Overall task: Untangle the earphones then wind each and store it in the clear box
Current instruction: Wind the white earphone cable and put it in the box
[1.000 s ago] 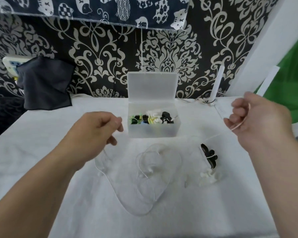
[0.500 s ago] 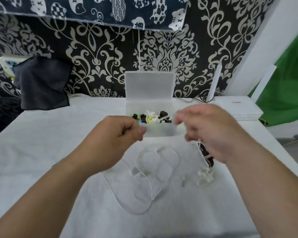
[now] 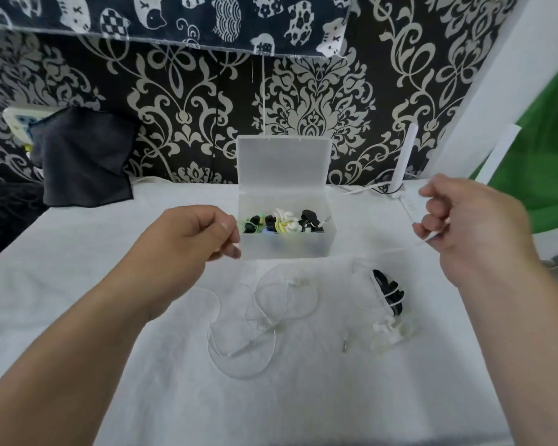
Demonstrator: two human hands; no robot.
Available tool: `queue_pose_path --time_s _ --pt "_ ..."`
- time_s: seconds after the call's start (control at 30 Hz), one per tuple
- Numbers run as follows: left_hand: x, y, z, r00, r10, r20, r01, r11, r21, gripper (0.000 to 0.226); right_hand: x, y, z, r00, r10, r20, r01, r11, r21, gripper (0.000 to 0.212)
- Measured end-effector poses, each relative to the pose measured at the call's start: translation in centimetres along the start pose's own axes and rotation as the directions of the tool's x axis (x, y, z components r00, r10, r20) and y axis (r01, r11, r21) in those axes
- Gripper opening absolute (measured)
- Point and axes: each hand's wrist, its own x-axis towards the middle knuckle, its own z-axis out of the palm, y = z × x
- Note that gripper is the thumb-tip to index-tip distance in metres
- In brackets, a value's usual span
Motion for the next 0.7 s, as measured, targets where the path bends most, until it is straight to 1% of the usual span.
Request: queue_pose_path --time_s 0.03,0.07,0.13,0.17,0.2,0.27,0.33,0.37,0.4,0.47,0.53,0.6,0.63,0.7 --pt "-0.1 0.2 0.0 1.000 0.008 0.019 -0.007 0.998 -0.067 0.041 0.3 0.2 -0.2 0.999 0.044 0.006 -0.043 0.993 -0.108 0.022" --pt "-0.1 0.3 0.0 0.999 0.019 0.041 -0.015 0.995 -0.098 0.042 0.5 0.4 -0.3 0.997 0.081 0.015 -0.076 0.976 -0.205 0.022" --pt "-0.2 0.3 0.1 0.995 0.037 0.097 -0.032 0.998 -0.060 0.040 0.8 1.0 -0.6 0.995 0.099 0.005 -0.093 0.944 -0.316 0.021" --pt "-0.1 0.2 0.2 0.990 0.037 0.135 -0.036 0.999 -0.008 0.038 0.9 1.1 -0.8 0.997 0.078 -0.009 -0.077 0.944 -0.322 0.020" --pt "-0.1 0.1 0.3 0.982 0.032 0.185 -0.045 0.997 0.066 0.035 0.9 1.1 -1.0 0.999 0.047 -0.023 -0.052 0.954 -0.294 0.018" --pt "-0.1 0.0 0.8 0.947 -0.026 0.321 -0.057 0.967 0.248 0.031 0.9 0.8 -1.5 0.999 -0.002 -0.032 -0.003 0.990 -0.139 0.018" --pt "-0.3 -0.1 2.1 0.874 -0.138 0.466 -0.050 0.929 0.368 0.027 0.7 0.1 -2.2 1.000 -0.018 -0.004 0.018 0.999 0.038 0.021" --pt "-0.4 -0.2 3.0 0.836 -0.179 0.518 -0.057 0.912 0.407 0.025 0.5 -0.3 -2.5 0.999 -0.019 0.031 0.016 0.996 0.091 0.021" --pt "-0.6 -0.3 4.1 0.808 -0.203 0.554 -0.078 0.894 0.441 0.023 0.2 -0.6 -2.8 0.997 -0.015 0.081 0.007 0.994 0.109 0.022" --pt "-0.8 -0.6 6.3 0.772 -0.221 0.595 -0.138 0.857 0.497 0.020 -0.3 -1.0 -3.3 0.976 0.005 0.216 -0.016 0.999 0.048 0.023" --pt "-1.2 -0.7 8.2 0.751 -0.216 0.624 -0.185 0.838 0.513 0.020 -0.9 -1.3 -3.8 0.932 0.032 0.362 -0.013 0.998 -0.056 0.024" --pt "-1.3 -0.9 9.6 0.744 -0.197 0.638 -0.235 0.817 0.526 0.027 -1.6 -1.5 -4.3 0.882 0.039 0.469 0.017 0.993 -0.115 0.021" --pt "-1.3 -0.9 10.3 0.754 -0.182 0.631 -0.248 0.811 0.530 0.034 -1.8 -1.5 -4.5 0.858 0.038 0.513 0.038 0.990 -0.138 0.018" --pt "-1.1 -0.8 11.5 0.805 -0.148 0.575 -0.226 0.820 0.526 0.048 -2.1 -1.3 -5.1 0.803 0.043 0.595 0.077 0.981 -0.175 0.015"
